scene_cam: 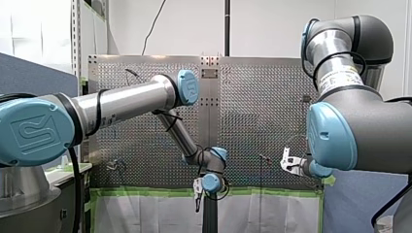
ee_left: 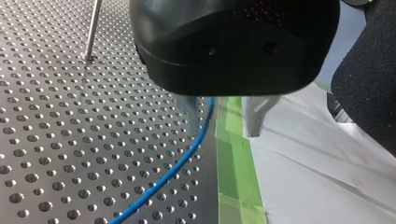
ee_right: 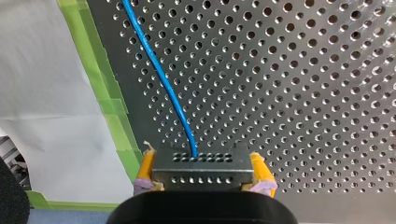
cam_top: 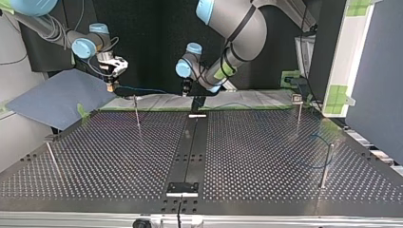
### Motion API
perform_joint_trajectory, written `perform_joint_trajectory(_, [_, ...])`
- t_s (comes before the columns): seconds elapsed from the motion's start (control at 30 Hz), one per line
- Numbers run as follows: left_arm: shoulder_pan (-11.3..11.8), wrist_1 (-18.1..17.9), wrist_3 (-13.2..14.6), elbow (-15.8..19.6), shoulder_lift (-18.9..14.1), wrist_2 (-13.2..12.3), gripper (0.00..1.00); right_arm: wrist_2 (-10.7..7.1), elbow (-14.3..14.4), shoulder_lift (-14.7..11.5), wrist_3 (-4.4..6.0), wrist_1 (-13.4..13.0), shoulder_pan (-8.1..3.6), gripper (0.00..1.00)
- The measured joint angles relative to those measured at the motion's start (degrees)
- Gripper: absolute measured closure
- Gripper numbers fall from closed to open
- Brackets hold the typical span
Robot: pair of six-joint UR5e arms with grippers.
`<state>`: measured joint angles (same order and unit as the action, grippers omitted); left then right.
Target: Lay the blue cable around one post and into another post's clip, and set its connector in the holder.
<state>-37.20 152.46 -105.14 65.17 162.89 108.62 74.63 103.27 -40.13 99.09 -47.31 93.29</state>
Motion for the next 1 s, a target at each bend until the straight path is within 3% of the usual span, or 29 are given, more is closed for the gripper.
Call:
perform_joint_trajectory(0.4, [0.15, 0.04, -0.22, -0.95, 0.0, -0.38, 0.63, 0.0, 0.01, 0.01, 0.04, -0.04, 0.01, 1.0])
perform_joint_trajectory(0.47, [0.16, 0.13, -0.21, -0.96, 0.0, -0.39, 0.77, 0.0, 0.01, 0.0, 0.05, -0.07, 0.0, 1.0])
perform_joint_trajectory(0.5, [0.16, 0.16, -0.21, -0.95, 0.0, -0.4, 0.77, 0.0, 0.0, 0.01, 0.06, -0.09, 0.0, 1.0])
perform_joint_trajectory(0.57, [0.18, 0.16, -0.22, -0.95, 0.0, -0.4, 0.96, 0.0, 0.0, 0.0, 0.07, -0.1, 0.0, 1.0])
perform_joint_trajectory(0.63, [0.2, 0.12, -0.22, -0.96, 0.0, -0.42, 1.0, 0.0, -0.01, 0.0, 0.07, -0.09, 0.0, 1.0])
perform_joint_trajectory(1.0, [0.48, -0.01, -0.18, -0.96, 0.0, -2.16, 1.0, 0.0, -0.02, 0.0, 0.08, -0.17, 0.0, 1.0])
